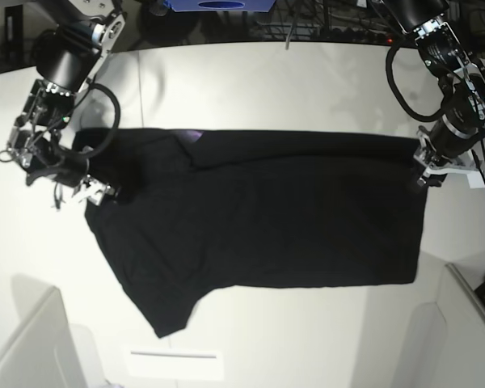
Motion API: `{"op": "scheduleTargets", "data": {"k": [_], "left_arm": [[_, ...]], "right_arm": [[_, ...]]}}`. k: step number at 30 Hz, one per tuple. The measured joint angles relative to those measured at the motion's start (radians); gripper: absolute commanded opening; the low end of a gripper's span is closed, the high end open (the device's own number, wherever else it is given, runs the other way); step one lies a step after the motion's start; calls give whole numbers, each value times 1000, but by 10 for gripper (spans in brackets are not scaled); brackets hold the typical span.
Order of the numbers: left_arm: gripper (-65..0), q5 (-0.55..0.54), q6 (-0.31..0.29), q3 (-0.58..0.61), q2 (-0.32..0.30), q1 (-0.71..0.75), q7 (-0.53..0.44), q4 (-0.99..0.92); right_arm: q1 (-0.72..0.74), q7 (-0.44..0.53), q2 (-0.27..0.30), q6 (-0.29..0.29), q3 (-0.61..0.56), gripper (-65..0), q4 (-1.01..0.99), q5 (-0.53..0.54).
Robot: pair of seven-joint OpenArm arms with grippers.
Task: Fold the T-shirt properly
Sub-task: 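Lay the collar edge down and open both grippers, lifting away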
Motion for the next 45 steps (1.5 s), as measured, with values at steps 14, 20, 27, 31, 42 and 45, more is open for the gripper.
{"op": "scheduleTargets", "data": {"k": [14, 20, 27, 31, 42, 45], "left_arm": [[0, -16, -8, -151, 5, 38, -5, 151], [0, 16, -164, -283, 90, 196, 15, 98], [0, -1, -241, -336, 91, 210, 0, 64], [0, 3, -241, -341, 88, 227, -2, 46], [0, -2, -241, -337, 88, 224, -1, -5], [0, -1, -241, -337, 89, 221, -1, -5]], "right_arm": [[-234, -6, -50, -2, 208, -378, 448, 23], [-368, -12, -135, -2, 281, -525, 456, 67], [-412, 8, -220, -2, 283, -320, 454, 78], [-420, 6, -230, -2, 286, -297, 416, 74], [-378, 215, -197, -89, 286, -291, 227, 93], [-350, 236, -196, -104, 286, -291, 182, 117]]}}
